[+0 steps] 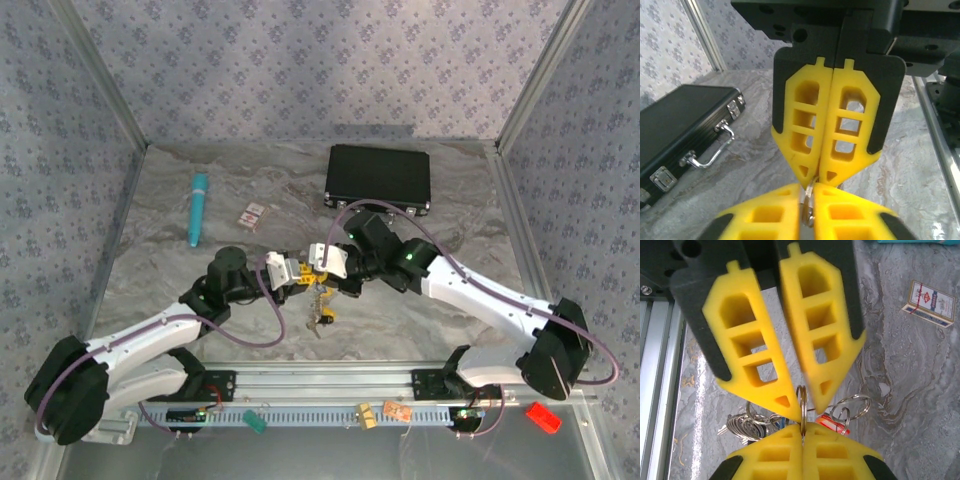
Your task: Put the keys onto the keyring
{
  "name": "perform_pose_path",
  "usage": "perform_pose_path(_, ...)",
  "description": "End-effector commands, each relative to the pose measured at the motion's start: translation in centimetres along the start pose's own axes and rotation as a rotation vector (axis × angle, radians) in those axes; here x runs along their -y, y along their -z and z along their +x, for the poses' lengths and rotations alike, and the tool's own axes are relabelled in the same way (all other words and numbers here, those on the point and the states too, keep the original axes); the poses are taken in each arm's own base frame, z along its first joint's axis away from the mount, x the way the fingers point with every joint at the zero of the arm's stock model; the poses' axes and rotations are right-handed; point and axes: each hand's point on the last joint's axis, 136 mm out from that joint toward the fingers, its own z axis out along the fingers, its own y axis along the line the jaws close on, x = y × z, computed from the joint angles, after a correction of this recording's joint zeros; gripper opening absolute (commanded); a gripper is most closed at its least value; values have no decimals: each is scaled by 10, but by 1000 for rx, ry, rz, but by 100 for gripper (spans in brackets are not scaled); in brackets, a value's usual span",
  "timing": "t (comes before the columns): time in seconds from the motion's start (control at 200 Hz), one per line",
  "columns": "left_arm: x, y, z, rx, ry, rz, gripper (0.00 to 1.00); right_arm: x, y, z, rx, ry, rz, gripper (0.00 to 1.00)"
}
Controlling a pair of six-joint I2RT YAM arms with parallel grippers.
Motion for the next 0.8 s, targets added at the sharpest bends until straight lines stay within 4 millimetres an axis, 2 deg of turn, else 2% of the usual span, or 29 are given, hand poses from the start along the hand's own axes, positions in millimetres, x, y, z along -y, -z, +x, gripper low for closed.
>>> perform_pose_path(0.0, -1, 2, -25, 52, -52, 5, 0, -1, 7, -14, 15, 40, -9, 0)
perform_pose_path(0.135, 1, 3, -26, 59, -55, 8, 0, 0, 15, -16, 69, 14, 8, 1)
perform_pose_path(0.235, 1, 6, -29, 90, -63, 2, 0, 4, 23, -11, 118, -51, 23, 24)
perform_pose_path(0.31, 1, 8, -34, 125, -65, -5, 0, 4, 25, -7, 154, -101, 19, 29)
perform_pose_path(0.59, 1, 10, -44, 191, -55, -13, 0, -2, 16, -8, 209, -167, -25, 28)
perform_pose_path(0.795, -1, 10, -46, 211, -43, -22, 0, -1, 9, -8, 204, -175, -37, 20)
